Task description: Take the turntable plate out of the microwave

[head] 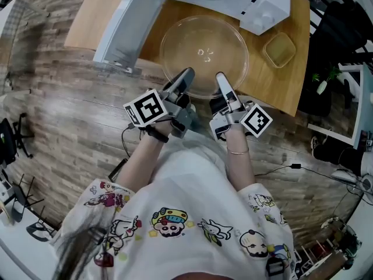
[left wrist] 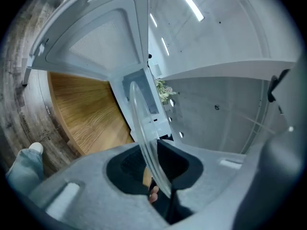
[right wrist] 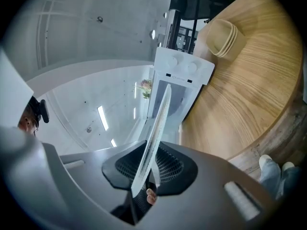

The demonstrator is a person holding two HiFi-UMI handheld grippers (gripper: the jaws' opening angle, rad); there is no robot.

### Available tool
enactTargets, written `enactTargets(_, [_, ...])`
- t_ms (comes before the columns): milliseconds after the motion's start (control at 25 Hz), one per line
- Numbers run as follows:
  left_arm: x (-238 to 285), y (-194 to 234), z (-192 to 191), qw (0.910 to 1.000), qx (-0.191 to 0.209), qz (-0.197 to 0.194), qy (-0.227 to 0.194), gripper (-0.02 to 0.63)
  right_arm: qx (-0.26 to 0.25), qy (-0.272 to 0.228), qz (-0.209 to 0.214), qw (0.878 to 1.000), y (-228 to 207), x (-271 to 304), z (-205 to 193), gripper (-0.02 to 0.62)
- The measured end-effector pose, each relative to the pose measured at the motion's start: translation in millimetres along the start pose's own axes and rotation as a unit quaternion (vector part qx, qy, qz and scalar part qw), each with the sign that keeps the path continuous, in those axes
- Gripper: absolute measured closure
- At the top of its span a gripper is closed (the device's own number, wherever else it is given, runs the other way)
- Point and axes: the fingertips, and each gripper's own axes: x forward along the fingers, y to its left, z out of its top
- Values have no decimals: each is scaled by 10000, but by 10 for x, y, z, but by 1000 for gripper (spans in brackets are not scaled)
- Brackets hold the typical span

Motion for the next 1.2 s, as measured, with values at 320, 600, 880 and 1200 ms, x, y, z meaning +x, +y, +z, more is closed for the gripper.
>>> enactTargets(320, [-155,-154,-48,9998,61,-90,181,549,-146,79,-22,9999,168,-106,-82,523])
enactTargets(600, [-173,-264,-32,9992,113,-159,344,549,-252,134,5,9996,291,-120,-61,522])
enactTargets(880, [-229,-354,35,9982,148,-282,506,546,-339,122,-2,9994,411,-96,-94,522])
enactTargets(1200, [-322,-390,70,9967,196,-374,697,546,-359,127,21,9993,512,-77,-158,522])
